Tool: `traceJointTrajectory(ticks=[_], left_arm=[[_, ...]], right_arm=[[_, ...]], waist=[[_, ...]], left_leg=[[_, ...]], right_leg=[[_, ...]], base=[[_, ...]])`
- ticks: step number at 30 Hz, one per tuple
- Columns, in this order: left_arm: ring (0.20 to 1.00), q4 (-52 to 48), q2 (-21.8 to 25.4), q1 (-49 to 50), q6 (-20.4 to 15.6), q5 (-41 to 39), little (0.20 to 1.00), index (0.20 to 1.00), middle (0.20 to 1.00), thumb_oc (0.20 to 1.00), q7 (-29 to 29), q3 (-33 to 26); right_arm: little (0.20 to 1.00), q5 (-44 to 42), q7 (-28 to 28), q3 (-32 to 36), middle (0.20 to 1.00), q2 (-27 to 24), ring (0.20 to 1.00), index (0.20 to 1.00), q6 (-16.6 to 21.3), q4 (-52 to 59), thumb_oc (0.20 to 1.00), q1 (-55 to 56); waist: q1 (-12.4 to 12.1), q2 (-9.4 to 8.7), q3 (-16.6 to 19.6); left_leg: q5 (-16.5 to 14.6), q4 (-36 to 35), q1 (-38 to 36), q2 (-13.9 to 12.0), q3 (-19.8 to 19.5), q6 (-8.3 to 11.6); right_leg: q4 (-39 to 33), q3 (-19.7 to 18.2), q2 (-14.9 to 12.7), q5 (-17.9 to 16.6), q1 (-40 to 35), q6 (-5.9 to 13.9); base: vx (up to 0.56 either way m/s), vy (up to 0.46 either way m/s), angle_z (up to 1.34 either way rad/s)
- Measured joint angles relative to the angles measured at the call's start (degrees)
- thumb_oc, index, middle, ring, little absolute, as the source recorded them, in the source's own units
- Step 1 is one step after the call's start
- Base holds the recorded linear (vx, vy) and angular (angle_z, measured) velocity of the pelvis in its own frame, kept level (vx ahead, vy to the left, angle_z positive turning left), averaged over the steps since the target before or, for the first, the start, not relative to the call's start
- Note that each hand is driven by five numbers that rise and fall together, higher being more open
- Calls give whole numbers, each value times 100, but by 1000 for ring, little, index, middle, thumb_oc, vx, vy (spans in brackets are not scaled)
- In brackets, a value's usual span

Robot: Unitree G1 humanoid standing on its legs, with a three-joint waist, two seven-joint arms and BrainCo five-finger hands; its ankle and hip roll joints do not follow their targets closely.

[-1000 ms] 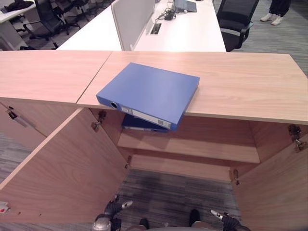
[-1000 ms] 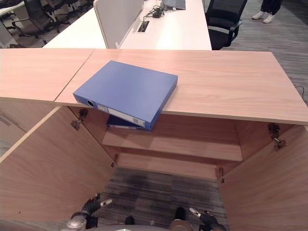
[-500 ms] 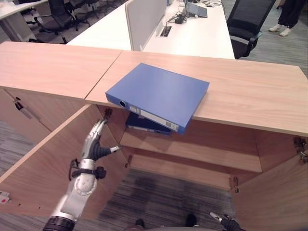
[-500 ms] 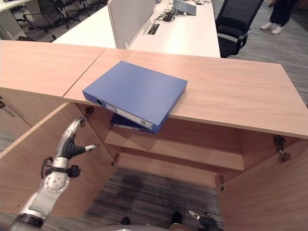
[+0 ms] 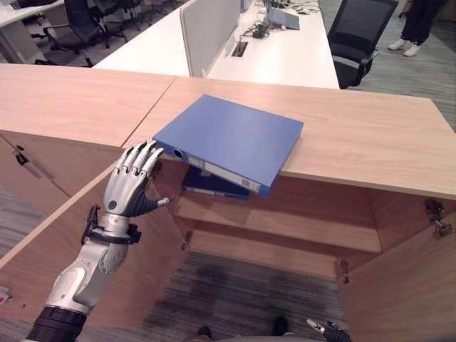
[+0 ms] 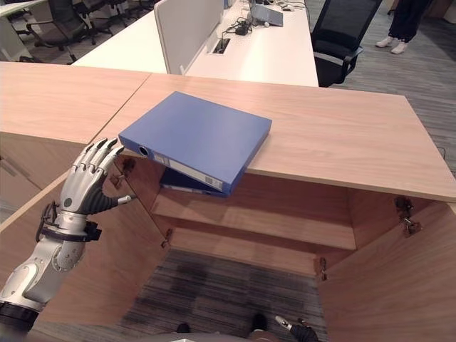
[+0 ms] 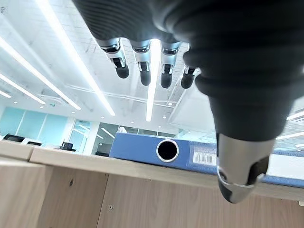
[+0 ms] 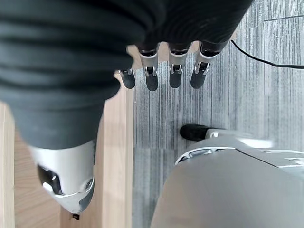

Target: Put the empty folder in the office cabinet

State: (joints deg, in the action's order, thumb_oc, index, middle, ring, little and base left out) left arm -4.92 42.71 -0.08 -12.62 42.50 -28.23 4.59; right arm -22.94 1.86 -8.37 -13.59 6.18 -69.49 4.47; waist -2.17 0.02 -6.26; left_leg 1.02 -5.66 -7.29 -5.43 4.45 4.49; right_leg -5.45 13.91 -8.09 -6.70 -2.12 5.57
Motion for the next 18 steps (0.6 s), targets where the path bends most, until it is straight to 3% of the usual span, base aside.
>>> traceJointTrajectory(ticks=[9,18], left_arm=[[1000,-194,548,-338,-145,410,1000,1000,1000,1000,13,397],[1000,-185,649,-534,-145,531,1000,1000,1000,1000,51,605]], right_arm=[[1000,0,-64,-2,1000,-3,1000,1000,2,-27,1000,-1],[1000,0,-64,-4,1000,-2,1000,1000,3,-29,1000,-32]], waist=[[35,88,31],[181,137,36]], left_leg=[[3,1,-58,1,79,4],[-15,-2,-116,0,136,21]], right_leg=[[0,-63,8,-11,-11,-8],[0,-97,6,-21,-48,17]], base=[[1,1,-3],[2,-1,-2]])
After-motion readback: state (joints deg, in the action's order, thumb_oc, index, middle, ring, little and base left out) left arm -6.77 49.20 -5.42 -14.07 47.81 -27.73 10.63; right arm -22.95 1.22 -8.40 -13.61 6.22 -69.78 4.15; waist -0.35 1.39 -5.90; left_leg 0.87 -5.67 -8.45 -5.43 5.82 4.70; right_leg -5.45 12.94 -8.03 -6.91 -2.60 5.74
